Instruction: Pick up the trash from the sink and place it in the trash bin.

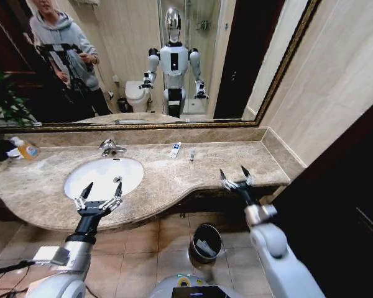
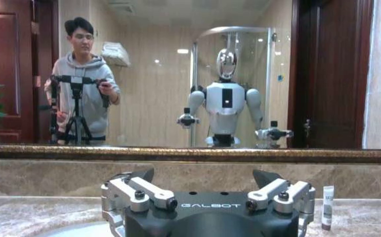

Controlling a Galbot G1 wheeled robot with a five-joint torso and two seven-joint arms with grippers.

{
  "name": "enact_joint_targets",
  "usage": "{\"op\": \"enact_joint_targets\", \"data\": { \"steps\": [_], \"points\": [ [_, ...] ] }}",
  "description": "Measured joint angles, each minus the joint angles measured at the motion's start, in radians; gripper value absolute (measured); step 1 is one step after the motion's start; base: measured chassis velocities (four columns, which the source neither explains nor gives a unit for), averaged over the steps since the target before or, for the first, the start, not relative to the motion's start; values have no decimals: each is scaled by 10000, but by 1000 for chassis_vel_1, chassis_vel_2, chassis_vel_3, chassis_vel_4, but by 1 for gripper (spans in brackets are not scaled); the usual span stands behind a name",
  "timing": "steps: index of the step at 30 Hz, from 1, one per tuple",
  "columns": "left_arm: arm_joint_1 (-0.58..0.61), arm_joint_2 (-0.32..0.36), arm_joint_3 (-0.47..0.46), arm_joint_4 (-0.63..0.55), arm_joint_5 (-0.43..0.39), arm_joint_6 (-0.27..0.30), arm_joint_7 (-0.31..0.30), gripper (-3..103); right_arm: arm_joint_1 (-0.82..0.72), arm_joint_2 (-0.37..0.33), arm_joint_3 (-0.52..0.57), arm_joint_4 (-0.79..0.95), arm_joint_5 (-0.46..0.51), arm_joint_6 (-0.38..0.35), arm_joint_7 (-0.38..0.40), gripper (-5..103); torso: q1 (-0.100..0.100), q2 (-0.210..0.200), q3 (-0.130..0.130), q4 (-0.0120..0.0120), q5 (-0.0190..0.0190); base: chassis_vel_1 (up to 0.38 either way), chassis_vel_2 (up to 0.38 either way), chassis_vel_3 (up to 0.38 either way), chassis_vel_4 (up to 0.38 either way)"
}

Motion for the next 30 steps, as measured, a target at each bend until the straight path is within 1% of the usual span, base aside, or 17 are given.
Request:
{"op": "enact_joint_targets", "data": {
  "steps": [3, 4, 6, 7, 8, 9, 11, 12, 15, 18, 21, 22, 24, 25, 28, 30],
  "points": [
    [0, 0, 0, 0, 0, 0, 0, 100, 341, -57, -132, -274, 7, 72, -132, 100, 0, 0, 0, -1, 0, 0, 0, 0, 0],
    [0, 0, 0, 0, 0, 0, 1, 100, 593, -42, -376, -508, -96, 252, -161, 100, 0, 0, 0, -4, -2, 0, 0, 0, 0],
    [0, 0, 0, 0, 0, 0, 0, 100, 1021, 115, -857, -991, -647, 745, 173, 100, 0, 0, 0, -3, 2, 0, 0, 0, 0],
    [0, 0, 0, 0, 0, 0, 0, 100, 1021, 115, -857, -991, -647, 745, 173, 100, 0, 0, 0, -3, 2, 0, 0, 0, 0],
    [0, 0, 0, 0, 0, 0, 0, 100, 1320, 210, -1136, -1273, -1049, 1005, 445, 100, 0, 0, 0, -1, 2, 0, 0, 0, 0],
    [0, 0, 0, 0, 0, 0, 0, 100, 1496, 240, -1253, -1399, -1272, 1100, 603, 100, 0, 0, 0, 0, 1, 0, 0, 0, 0],
    [0, 0, 0, 0, 0, 0, 0, 100, 1739, 213, -1286, -1521, -1581, 1139, 807, 100, 0, 0, 0, 0, -1, 0, 0, 0, 0],
    [0, 0, 0, 0, 0, 0, 0, 100, 1739, 213, -1286, -1521, -1581, 1139, 807, 100, 0, 0, 0, 0, -1, 0, 0, 0, 0],
    [0, 0, 0, 0, 0, 0, 0, 100, 1942, 120, -1201, -1577, -2173, 962, 1107, 100, -1, 0, -1, -3, -2, 0, 0, 0, 0],
    [0, 0, 0, 0, 0, 0, 0, 100, 2223, 18, -1446, -1681, -2703, 975, 1777, 100, -1, 0, -1, -2, 1, 0, 0, 0, 0],
    [0, 0, 0, 0, 0, 0, 0, 100, 2369, -24, -1553, -1746, -2892, 1076, 1936, 100, -1, 0, -1, -2, 0, 0, 0, 0, 0],
    [0, 0, 0, 0, 0, 0, 0, 100, 2472, -55, -1592, -1760, -3065, 1134, 1967, 100, -1, 0, -1, -1, -1, 0, 0, 0, 0],
    [0, 0, 0, 0, 0, 0, 0, 100, 2579, -66, -1546, -1752, -3205, 1196, 1677, 100, -1, 0, -1, -2, 0, 0, 0, 0, 0],
    [0, 0, 0, 0, 0, 0, 0, 100, 2579, -66, -1546, -1752, -3205, 1196, 1677, 100, -1, 0, -1, -2, 0, 0, 0, 0, 0],
    [0, 0, 0, 0, 0, 0, 0, 100, 2831, -98, -1523, -1927, -3216, 1418, 1235, 100, -2, 0, -2, -2, -1, 0, 0, 0, 0],
    [0, 0, 0, 0, 0, 0, 0, 100, 2965, -139, -1605, -2091, -3261, 1527, 1204, 100, -2, 0, -1, -2, 1, 0, 0, 0, 0]
  ]
}}
